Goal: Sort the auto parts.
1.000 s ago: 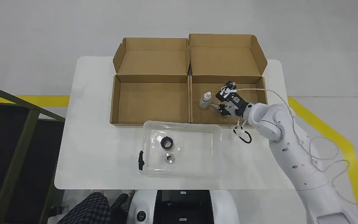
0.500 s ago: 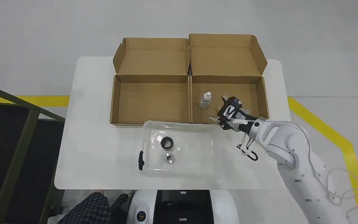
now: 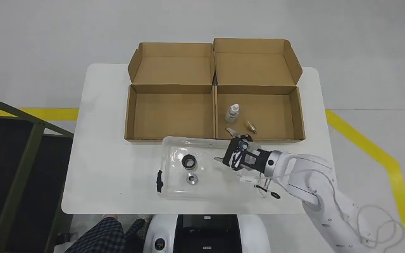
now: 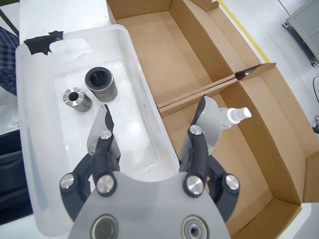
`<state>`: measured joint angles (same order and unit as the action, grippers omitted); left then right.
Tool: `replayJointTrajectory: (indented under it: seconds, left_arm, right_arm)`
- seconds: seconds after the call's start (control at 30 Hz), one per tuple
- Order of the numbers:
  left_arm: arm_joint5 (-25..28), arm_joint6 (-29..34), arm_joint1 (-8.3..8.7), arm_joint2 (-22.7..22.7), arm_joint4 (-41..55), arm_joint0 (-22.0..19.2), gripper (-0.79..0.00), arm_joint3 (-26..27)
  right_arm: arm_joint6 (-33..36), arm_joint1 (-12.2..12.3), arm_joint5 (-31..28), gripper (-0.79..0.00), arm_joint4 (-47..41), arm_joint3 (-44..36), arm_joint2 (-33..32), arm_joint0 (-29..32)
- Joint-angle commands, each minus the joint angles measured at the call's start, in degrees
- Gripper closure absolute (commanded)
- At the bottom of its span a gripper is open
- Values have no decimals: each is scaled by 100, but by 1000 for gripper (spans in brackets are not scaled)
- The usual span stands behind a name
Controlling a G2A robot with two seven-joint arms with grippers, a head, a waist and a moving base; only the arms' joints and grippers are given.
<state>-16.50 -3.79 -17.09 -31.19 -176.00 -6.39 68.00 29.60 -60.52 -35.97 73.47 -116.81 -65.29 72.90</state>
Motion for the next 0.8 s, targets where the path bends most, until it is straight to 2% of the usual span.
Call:
replayJointTrajectory:
  seconds: [0.0,0.3,0.77]
  left_arm:
    - [0,0,0,0,0,0,-785,0]
    - [0,0,0,0,0,0,-785,0]
    - [0,0,0,0,0,0,-785,0]
  right_arm:
    - [-58,-16,-39,-606,53,30,136,-57]
    - [-176,-132,-87,-631,264,360,852,-358]
    - [-215,-344,-27,-603,254,938,1568,-970]
